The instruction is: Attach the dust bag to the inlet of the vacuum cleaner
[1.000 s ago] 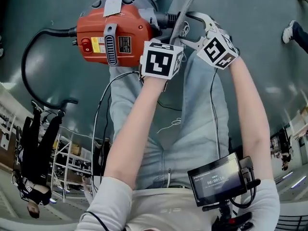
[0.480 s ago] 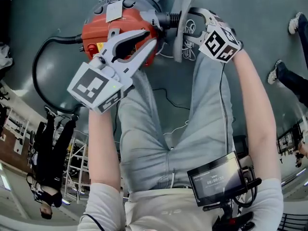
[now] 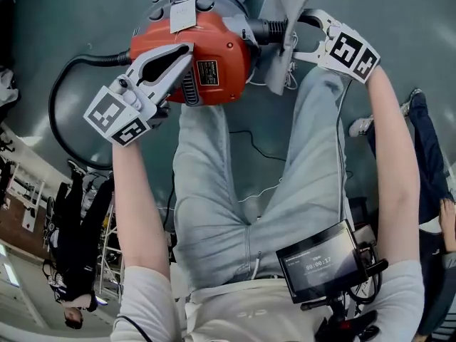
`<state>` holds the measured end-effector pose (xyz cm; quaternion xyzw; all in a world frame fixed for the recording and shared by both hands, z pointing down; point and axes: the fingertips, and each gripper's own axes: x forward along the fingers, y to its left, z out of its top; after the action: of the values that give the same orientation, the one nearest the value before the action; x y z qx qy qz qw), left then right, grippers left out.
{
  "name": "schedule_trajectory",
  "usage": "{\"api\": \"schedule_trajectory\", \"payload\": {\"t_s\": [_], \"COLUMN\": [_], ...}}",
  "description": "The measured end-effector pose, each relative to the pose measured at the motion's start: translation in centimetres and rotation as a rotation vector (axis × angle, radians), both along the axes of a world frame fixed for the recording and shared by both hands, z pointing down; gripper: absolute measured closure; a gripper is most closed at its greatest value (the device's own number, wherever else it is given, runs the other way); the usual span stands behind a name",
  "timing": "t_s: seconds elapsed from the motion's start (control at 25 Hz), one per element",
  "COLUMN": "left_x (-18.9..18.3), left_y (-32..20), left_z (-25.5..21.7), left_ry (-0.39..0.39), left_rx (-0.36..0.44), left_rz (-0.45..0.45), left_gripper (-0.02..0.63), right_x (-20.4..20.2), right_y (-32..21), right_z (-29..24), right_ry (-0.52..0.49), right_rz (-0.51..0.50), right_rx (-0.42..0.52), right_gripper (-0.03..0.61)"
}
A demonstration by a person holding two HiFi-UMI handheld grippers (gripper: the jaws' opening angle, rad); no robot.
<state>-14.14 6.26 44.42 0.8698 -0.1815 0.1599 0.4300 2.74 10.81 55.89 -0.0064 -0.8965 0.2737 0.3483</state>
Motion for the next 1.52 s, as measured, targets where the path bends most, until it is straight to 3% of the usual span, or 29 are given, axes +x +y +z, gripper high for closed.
{"api": "schedule_trajectory", "payload": {"t_s": [0.04,0.16,0.2,0.24,0.36,0.4,0.56,0.64,0.84,0.88,0.92,1.0,1.04,1.08,1.2,1.24,1.28,1.32,1.44,1.48,1.52], "left_x": [0.1,0.7,0.8,0.8,0.7,0.7,0.7,0.7,0.8,0.7,0.8,0.8,0.8,0.8,0.7,0.7,0.7,0.7,0.8,0.8,0.8], "left_y": [-0.1,-0.3,-0.3,-0.2,-0.1,-0.2,-0.2,-0.3,-0.4,-0.4,-0.3,-0.3,-0.3,-0.2,-0.2,-0.2,-0.2,-0.2,-0.1,-0.1,-0.1], "left_z": [0.1,0.2,0.3,0.3,0.3,0.4,0.5,0.4,0.4,0.5,0.6,0.7,0.7,0.8,0.9,0.9,0.9,1.0,1.2,1.2,1.2], "left_ry": [0.009,-0.006,-0.015,-0.025,-0.047,-0.051,-0.062,-0.066,-0.070,-0.072,-0.073,-0.073,-0.072,-0.072,-0.074,-0.075,-0.075,-0.076,-0.075,-0.075,-0.076], "left_rx": [-0.008,0.002,0.011,0.021,0.055,0.063,0.084,0.085,0.083,0.084,0.086,0.091,0.092,0.092,0.090,0.090,0.091,0.092,0.097,0.098,0.100], "left_rz": [0.003,0.041,0.041,0.035,0.010,0.005,-0.008,-0.013,-0.018,-0.019,-0.021,-0.021,-0.019,-0.018,-0.017,-0.017,-0.018,-0.018,-0.020,-0.022,-0.023], "left_gripper": [0.554,0.554,0.554,0.554,0.554,0.554,0.554,0.554,0.554,0.557,0.558,0.558,0.558,0.558,0.558,0.558,0.558,0.558,0.558,0.558,0.558], "right_x": [-0.1,-0.4,-0.6,-0.8,-1.3,-1.3,-1.1,-1.0,-1.0,-1.1,-1.0,-0.7,-0.6,-0.6,-1.0,-1.0,-1.0,-0.9,-0.5,-0.5,-0.7], "right_y": [0.0,0.1,0.1,0.2,0.3,0.3,0.4,0.3,0.3,0.3,0.2,0.0,-0.1,0.1,1.2,1.3,1.3,1.1,0.2,0.1,0.3], "right_z": [0.1,1.2,1.5,1.7,1.3,1.0,0.9,1.4,2.1,2.0,2.0,2.5,3.0,3.6,4.5,4.3,4.0,3.8,4.0,4.3,4.6], "right_ry": [0.033,0.207,0.235,0.234,0.182,0.199,0.430,0.519,0.590,0.621,0.673,0.788,0.825,0.841,0.797,0.793,0.814,0.858,1.013,1.012,0.980], "right_rz": [-0.038,-0.242,-0.278,-0.274,-0.160,-0.150,-0.313,-0.396,-0.364,-0.379,-0.430,-0.575,-0.607,-0.595,-0.454,-0.436,-0.449,-0.490,-0.665,-0.662,-0.622], "right_rx": [0.044,0.322,0.363,0.332,0.056,0.026,0.215,0.239,-0.013,-0.009,0.056,0.285,0.353,0.349,0.046,-0.016,-0.007,0.067,0.405,0.416,0.347], "right_gripper": [0.216,0.216,0.224,0.245,0.279,0.286,0.288,0.288,0.288,0.288,0.288,0.288,0.287,0.287,0.288,0.287,0.288,0.290,0.285,0.285,0.287]}}
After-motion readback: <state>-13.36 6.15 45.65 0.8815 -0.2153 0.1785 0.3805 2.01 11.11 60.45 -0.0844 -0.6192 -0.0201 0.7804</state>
